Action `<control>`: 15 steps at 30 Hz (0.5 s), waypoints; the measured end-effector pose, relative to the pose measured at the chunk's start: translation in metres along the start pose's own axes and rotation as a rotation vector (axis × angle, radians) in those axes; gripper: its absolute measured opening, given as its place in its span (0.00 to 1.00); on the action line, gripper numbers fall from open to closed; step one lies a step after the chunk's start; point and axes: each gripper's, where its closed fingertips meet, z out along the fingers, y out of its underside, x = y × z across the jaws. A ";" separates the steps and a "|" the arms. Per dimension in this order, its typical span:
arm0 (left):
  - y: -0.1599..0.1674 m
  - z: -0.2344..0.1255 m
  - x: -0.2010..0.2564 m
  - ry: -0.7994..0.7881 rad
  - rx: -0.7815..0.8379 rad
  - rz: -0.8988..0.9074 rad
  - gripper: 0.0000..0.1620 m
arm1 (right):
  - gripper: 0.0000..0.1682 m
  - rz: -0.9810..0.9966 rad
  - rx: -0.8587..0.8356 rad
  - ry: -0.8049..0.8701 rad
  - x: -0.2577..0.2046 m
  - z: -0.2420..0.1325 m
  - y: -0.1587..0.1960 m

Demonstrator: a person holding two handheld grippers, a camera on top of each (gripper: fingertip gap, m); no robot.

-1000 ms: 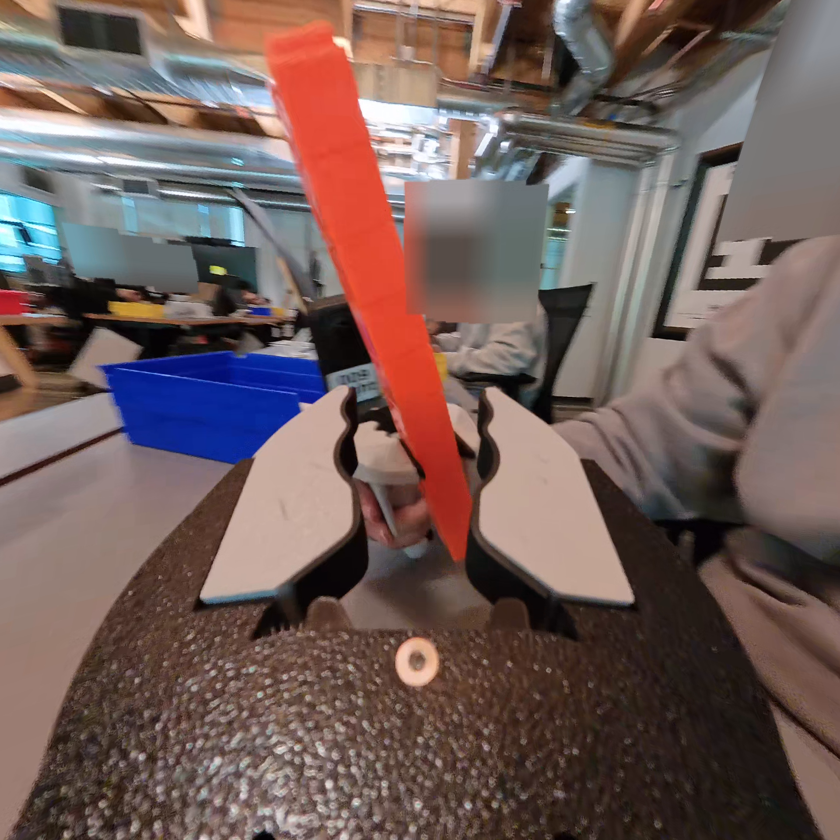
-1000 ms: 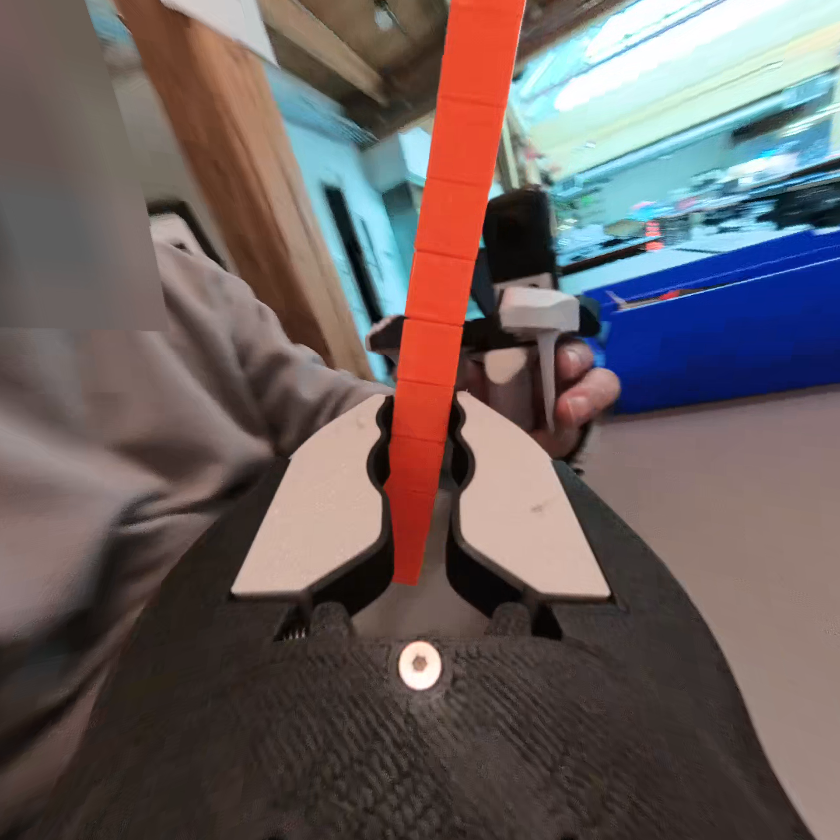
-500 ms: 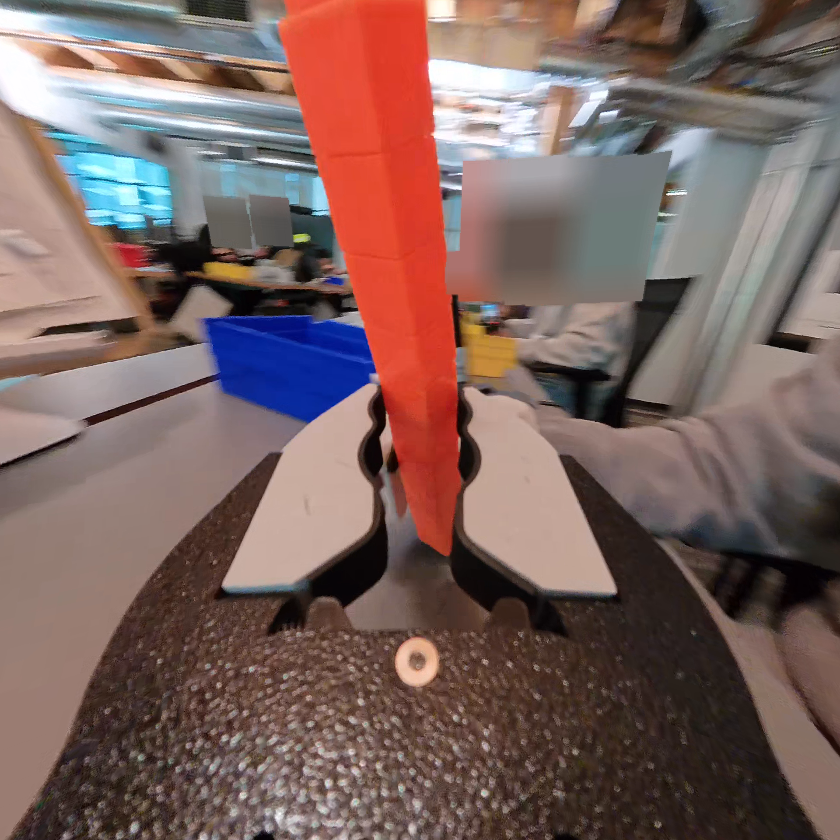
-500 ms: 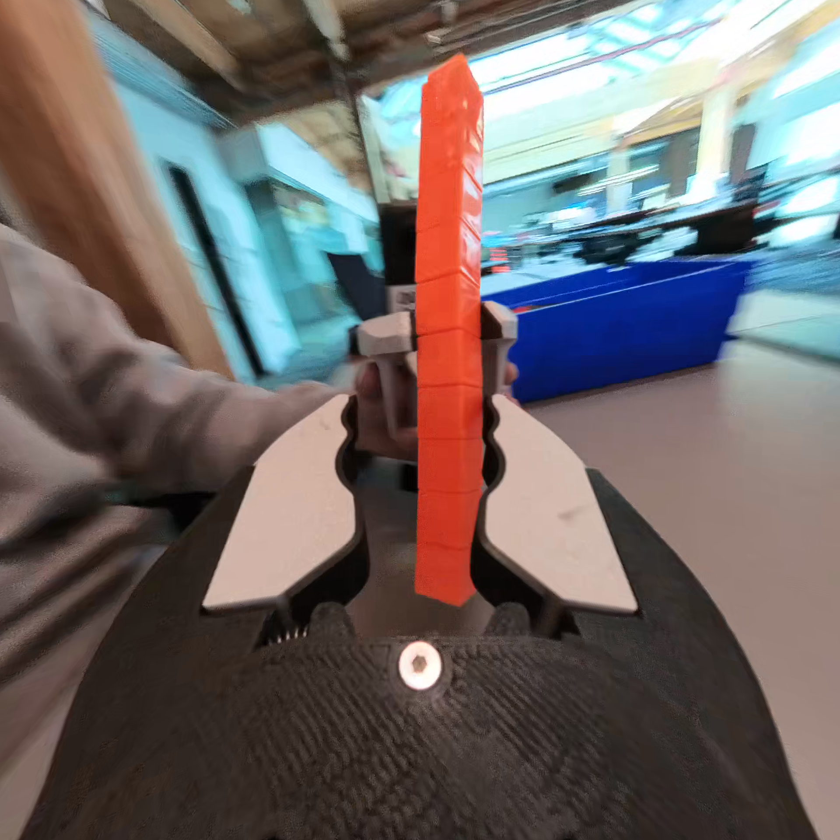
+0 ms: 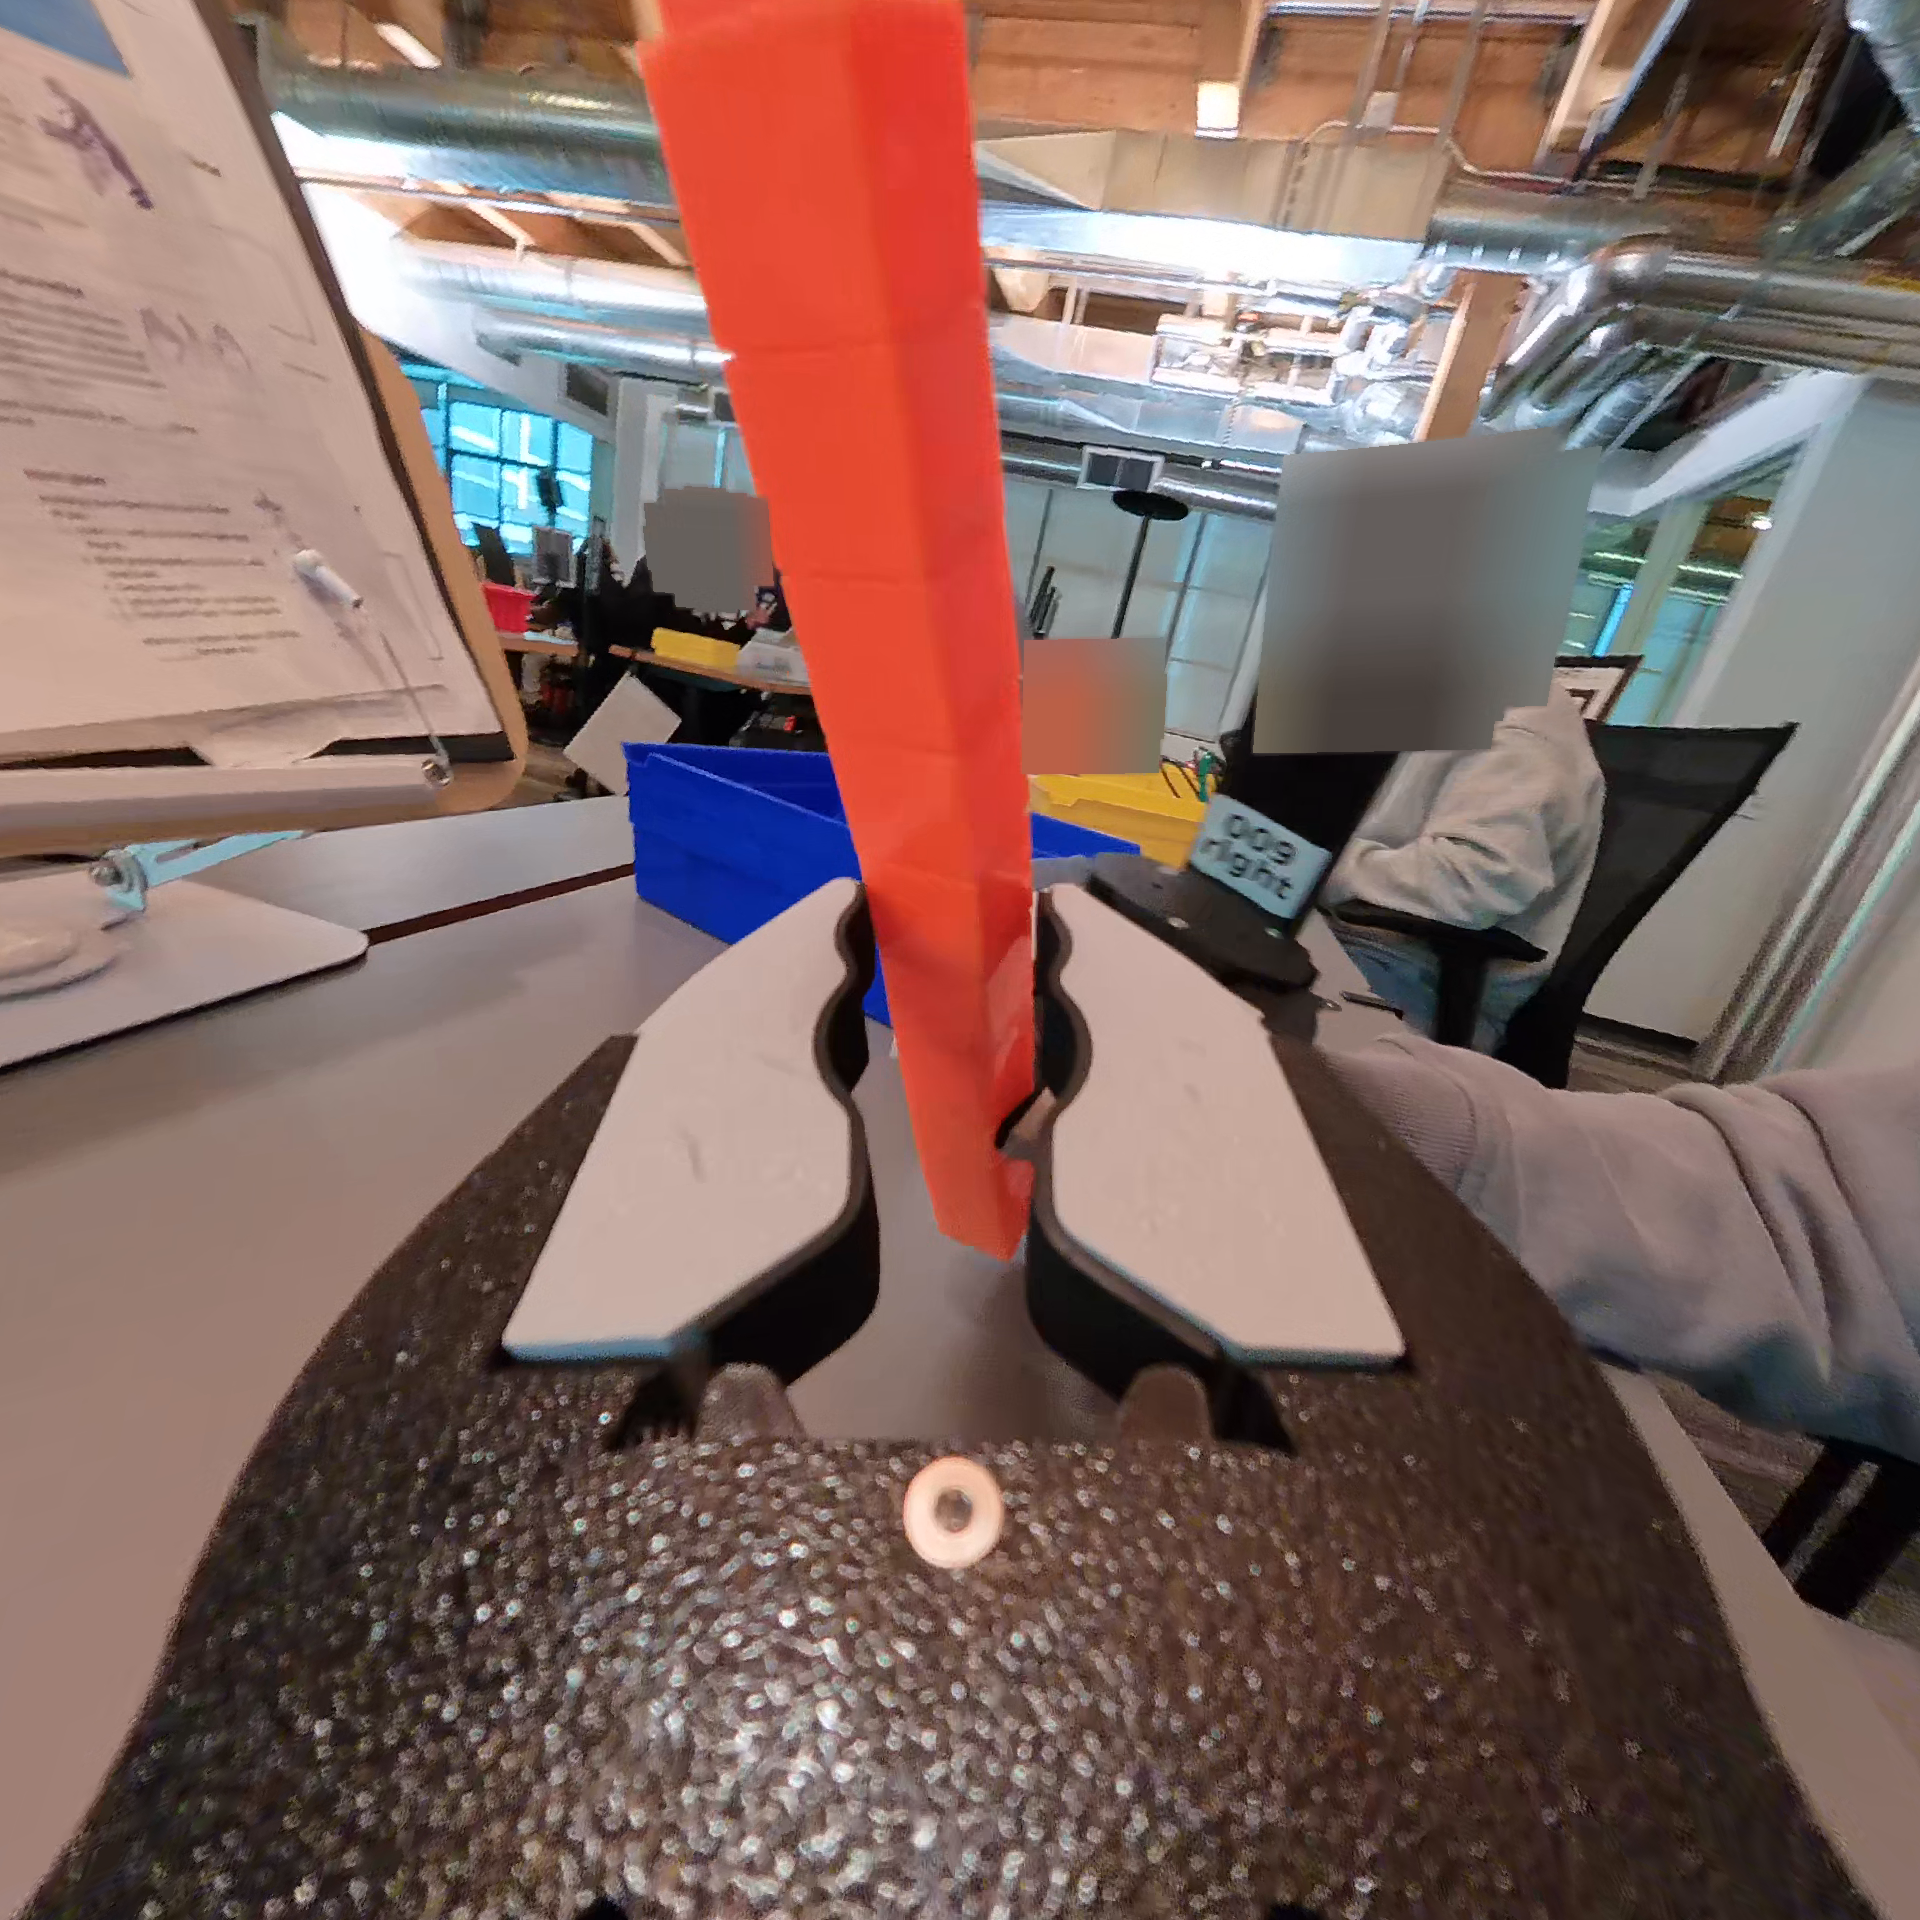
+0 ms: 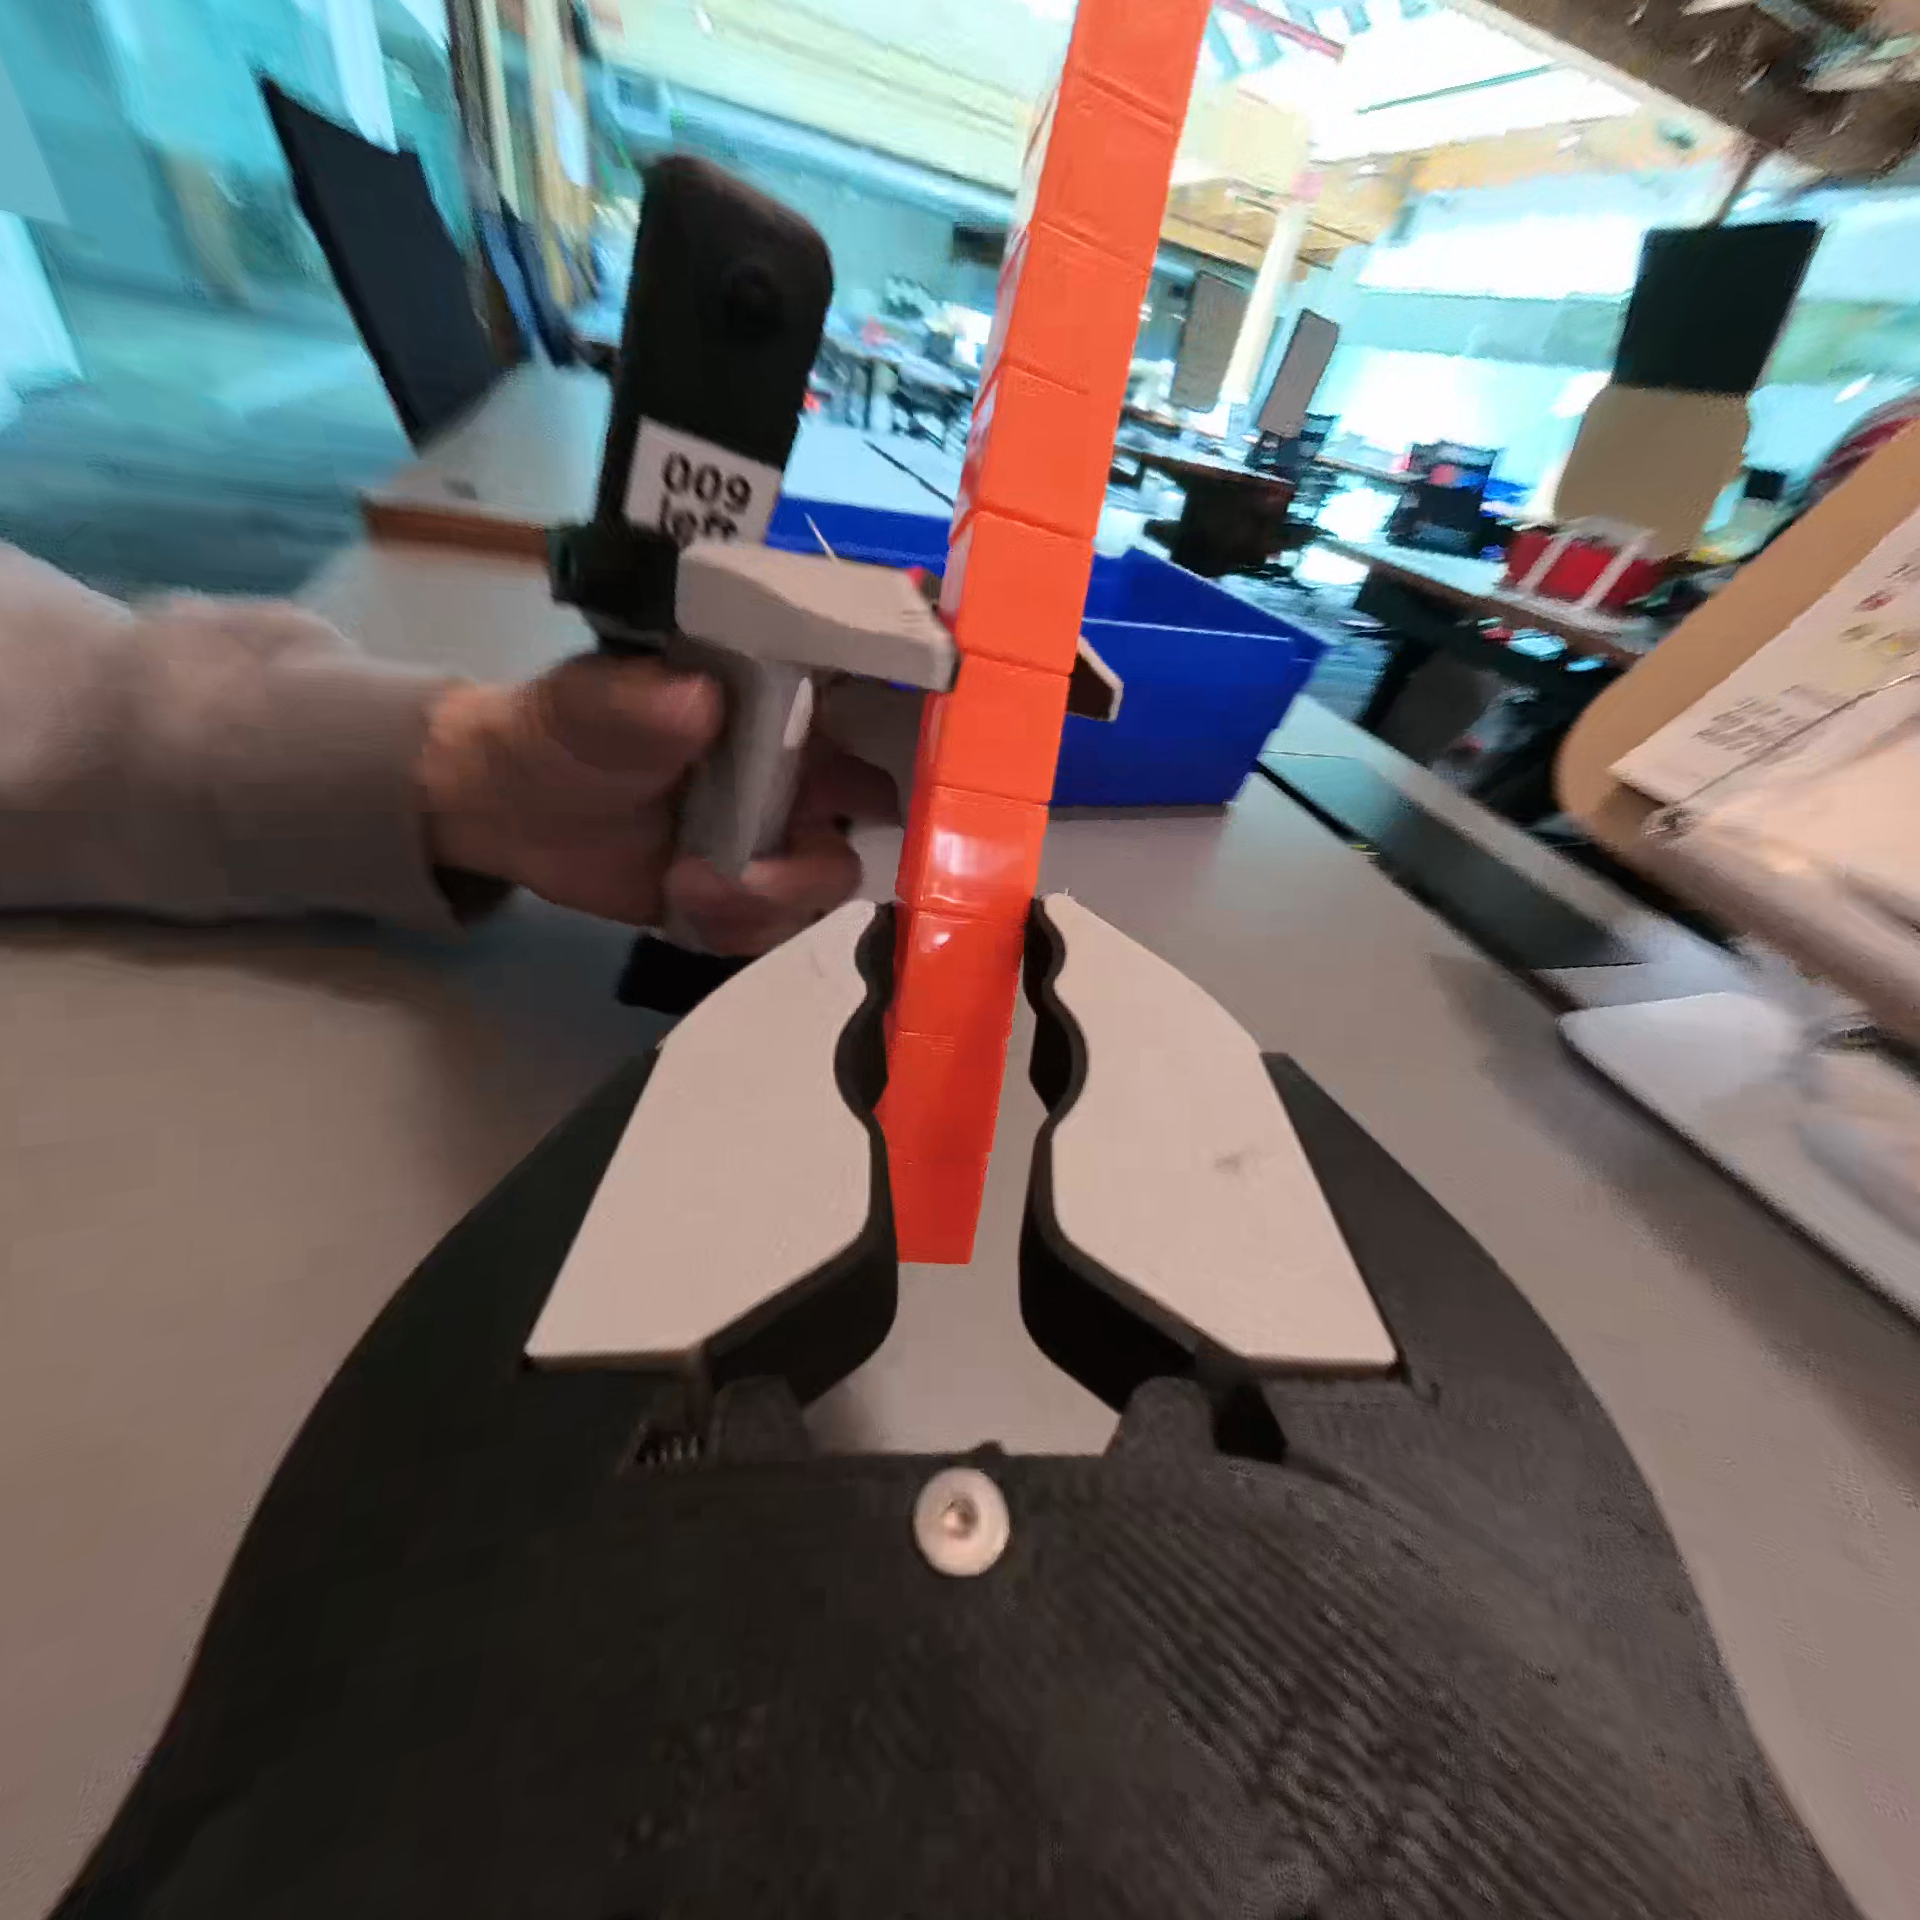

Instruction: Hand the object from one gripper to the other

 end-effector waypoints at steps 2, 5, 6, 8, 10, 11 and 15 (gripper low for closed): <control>0.001 0.000 0.005 0.027 -0.013 0.031 0.23 | 0.14 0.167 0.078 -0.065 -0.002 -0.001 -0.007; 0.007 0.002 0.009 0.058 -0.058 0.063 0.28 | 0.13 0.396 0.203 -0.174 -0.002 -0.006 -0.021; 0.009 0.002 0.010 0.067 -0.064 0.056 0.29 | 0.13 0.423 0.224 -0.195 -0.002 -0.007 -0.023; 0.010 0.003 0.011 0.079 -0.057 0.020 0.29 | 0.13 0.419 0.207 -0.219 -0.006 -0.007 -0.020; 0.009 0.003 0.011 0.088 -0.050 -0.007 0.24 | 0.13 0.401 0.176 -0.234 -0.011 -0.003 -0.017; 0.008 0.002 0.011 0.090 -0.053 0.002 0.17 | 0.13 0.396 0.167 -0.243 -0.014 -0.002 -0.016; 0.012 0.001 -0.007 -0.065 -0.125 0.149 0.14 | 0.31 0.156 0.055 -0.005 0.007 -0.001 -0.001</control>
